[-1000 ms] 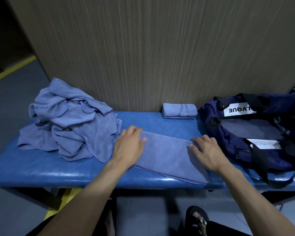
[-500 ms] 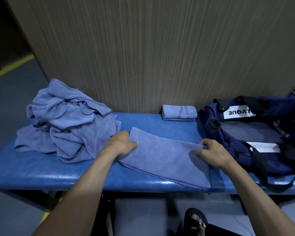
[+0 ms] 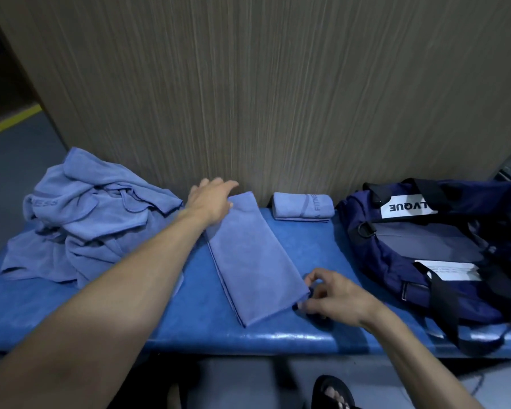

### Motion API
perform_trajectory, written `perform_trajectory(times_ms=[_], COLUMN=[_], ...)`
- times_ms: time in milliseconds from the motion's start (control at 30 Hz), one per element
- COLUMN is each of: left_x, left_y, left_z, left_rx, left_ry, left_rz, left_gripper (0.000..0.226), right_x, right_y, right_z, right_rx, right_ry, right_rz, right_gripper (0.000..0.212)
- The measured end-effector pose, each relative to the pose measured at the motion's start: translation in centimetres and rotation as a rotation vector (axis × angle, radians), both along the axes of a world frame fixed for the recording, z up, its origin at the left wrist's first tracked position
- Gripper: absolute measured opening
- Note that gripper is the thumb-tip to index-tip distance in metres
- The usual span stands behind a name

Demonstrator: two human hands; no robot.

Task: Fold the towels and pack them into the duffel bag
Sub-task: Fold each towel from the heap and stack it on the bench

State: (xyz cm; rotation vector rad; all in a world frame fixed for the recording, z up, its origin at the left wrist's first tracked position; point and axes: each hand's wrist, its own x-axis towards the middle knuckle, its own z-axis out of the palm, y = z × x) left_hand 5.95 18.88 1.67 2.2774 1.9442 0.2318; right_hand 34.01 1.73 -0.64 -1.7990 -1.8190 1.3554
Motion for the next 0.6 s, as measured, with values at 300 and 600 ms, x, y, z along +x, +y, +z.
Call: perform_trajectory(times_ms=[300,600], left_x=[1.7,1.8], left_y=[-11.5,-21.0], left_z=[-3.9,-6.1], left_rx=[-0.087,-0.019], left_ry=[-0.206,0.063], left_rz=[-0.318,-0.448], left_gripper=[0.03,0.083], right_x=[-2.0,-3.7], right_y=[1.0,-2.9], right_z=[-0.1,1.1], right_rx=[0.036,-0.093], right_ry=[-0.258,0.158], right_rz=[-0.125,-0.271], right_gripper=[0.035,0.03])
